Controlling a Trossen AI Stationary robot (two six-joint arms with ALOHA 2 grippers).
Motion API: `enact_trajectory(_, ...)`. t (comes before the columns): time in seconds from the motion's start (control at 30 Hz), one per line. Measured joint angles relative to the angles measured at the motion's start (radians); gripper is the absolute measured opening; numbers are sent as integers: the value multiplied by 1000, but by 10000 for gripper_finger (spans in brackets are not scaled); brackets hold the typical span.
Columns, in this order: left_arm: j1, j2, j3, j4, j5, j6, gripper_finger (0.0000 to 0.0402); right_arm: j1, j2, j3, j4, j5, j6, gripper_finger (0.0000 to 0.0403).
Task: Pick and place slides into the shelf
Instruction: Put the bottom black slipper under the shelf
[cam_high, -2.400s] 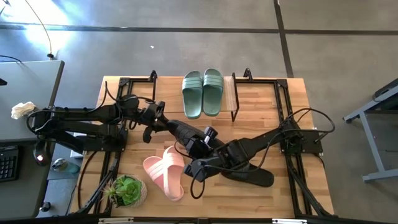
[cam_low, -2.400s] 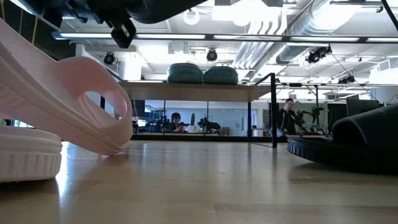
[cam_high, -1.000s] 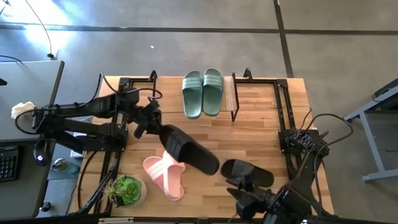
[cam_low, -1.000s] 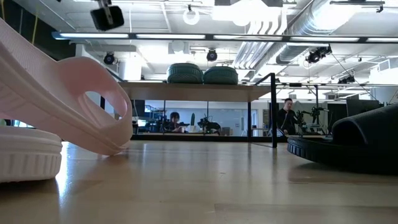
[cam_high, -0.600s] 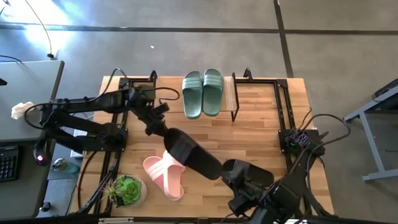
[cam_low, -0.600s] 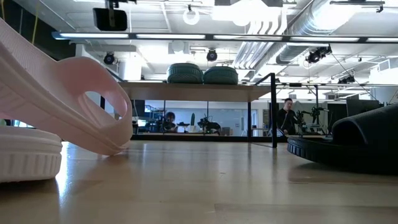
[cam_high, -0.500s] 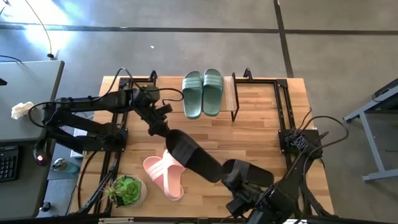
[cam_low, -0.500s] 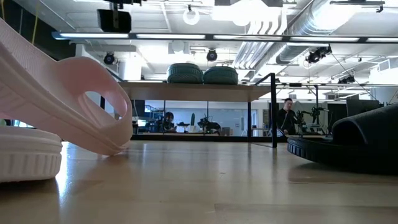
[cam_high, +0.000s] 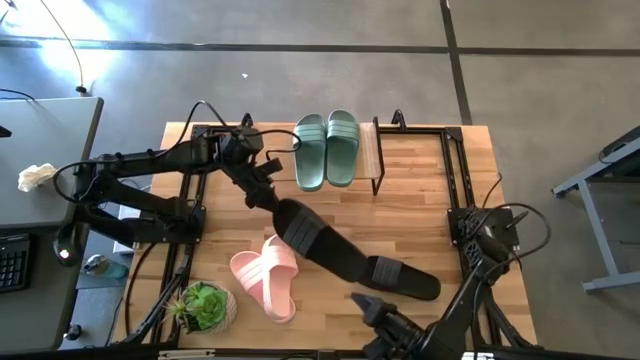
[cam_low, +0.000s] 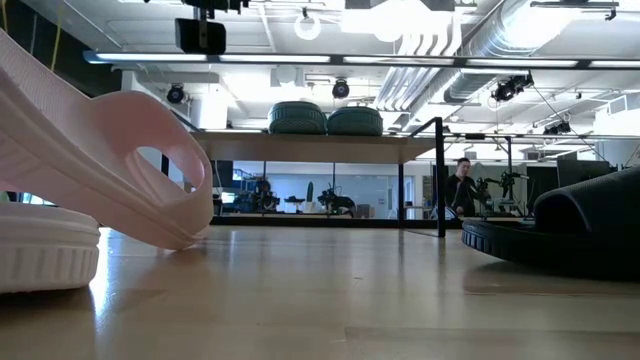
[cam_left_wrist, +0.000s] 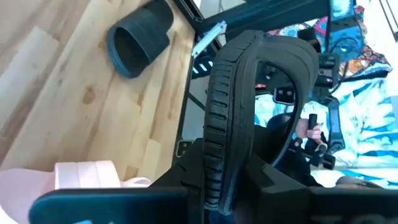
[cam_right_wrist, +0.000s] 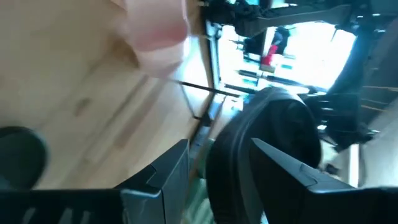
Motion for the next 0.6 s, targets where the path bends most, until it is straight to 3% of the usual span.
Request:
enact_trajectory(0.3, -1, 0, 0, -22, 22, 3, 35, -24, 4, 0, 0, 49, -46, 159)
enact_trajectory(0.6, -4, 0, 0, -26, 56, 7, 36, -56, 3, -43, 0, 25, -46, 159)
